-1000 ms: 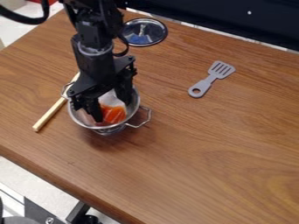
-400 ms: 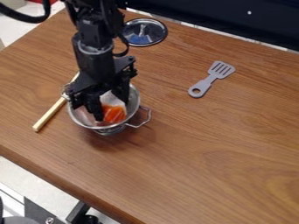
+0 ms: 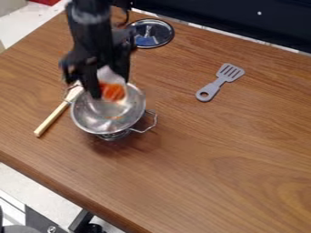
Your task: Put the product on the table
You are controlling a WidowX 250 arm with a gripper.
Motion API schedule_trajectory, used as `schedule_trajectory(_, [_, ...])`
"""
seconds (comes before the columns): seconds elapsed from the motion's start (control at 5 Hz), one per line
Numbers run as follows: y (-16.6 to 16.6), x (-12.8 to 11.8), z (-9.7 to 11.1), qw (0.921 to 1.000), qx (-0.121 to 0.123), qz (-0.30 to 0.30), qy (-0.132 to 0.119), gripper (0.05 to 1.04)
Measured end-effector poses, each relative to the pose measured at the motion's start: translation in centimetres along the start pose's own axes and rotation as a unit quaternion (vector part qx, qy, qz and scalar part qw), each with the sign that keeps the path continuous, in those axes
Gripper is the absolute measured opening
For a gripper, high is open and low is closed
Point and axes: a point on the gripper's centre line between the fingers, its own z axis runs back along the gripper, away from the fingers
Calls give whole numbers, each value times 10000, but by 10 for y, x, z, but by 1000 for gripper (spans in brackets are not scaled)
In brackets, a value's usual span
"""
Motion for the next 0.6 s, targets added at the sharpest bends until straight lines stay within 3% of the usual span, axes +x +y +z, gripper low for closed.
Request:
schedule_trajectory(0.2, [-8,2,16,9997,-2,-241,73,602])
schedule_trajectory(0.4, [-31,-10,19,9946,51,-1036,28,602])
schedule_trajectory(0.6, [-46,-28,19,9857,-46,-1666,241,602])
